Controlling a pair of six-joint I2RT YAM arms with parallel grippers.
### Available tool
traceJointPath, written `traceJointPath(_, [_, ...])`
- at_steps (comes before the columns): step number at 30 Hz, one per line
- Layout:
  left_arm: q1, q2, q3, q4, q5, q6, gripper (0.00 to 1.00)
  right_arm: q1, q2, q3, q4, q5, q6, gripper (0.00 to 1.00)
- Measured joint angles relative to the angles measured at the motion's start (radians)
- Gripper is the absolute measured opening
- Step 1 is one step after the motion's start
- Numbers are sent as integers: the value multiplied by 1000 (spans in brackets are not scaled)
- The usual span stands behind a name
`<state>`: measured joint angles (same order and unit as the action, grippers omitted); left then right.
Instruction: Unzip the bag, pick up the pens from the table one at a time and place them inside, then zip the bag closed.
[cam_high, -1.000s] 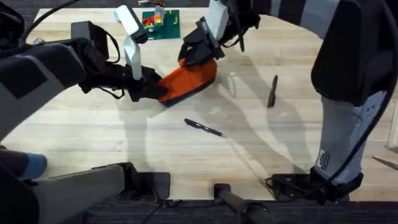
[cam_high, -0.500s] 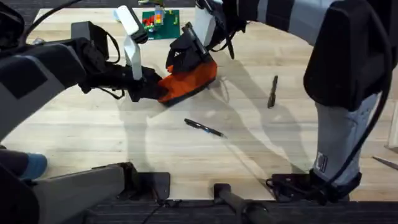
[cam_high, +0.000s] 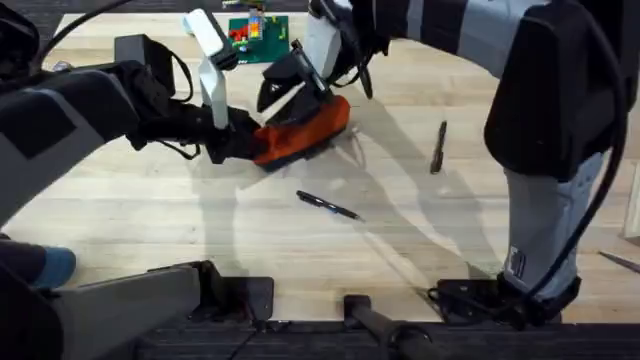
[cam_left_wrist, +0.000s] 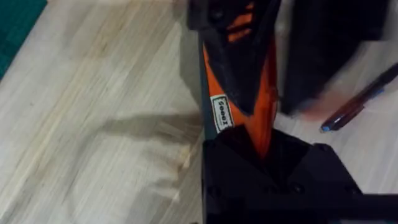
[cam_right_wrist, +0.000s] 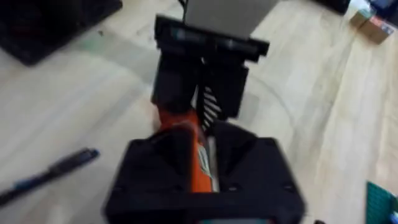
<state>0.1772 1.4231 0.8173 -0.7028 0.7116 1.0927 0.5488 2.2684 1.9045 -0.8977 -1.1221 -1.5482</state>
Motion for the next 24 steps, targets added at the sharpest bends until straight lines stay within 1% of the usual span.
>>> traceJointPath(3, [0,0,0,1,-1,0,42,0,-1,3,-9,-33,8,527])
traceJointPath(4, [0,0,0,1,-1,0,42,-1,-1,4,-9,-40,14,635])
traceJointPath(6, [0,0,0,1,-1,0,42,-7,-1,4,-10,-54,21,904])
traceJointPath(7, [0,0,0,1,-1,0,42,-13,-1,5,-9,-61,22,971])
traceJointPath(9, [0,0,0,1,-2,0,42,-33,-1,5,-10,-80,26,994])
traceJointPath(18, [0,0,1,1,-1,0,42,-139,-1,6,-12,-187,76,996])
traceJointPath(24, [0,0,1,1,-2,0,42,-164,-1,6,-13,-211,122,996])
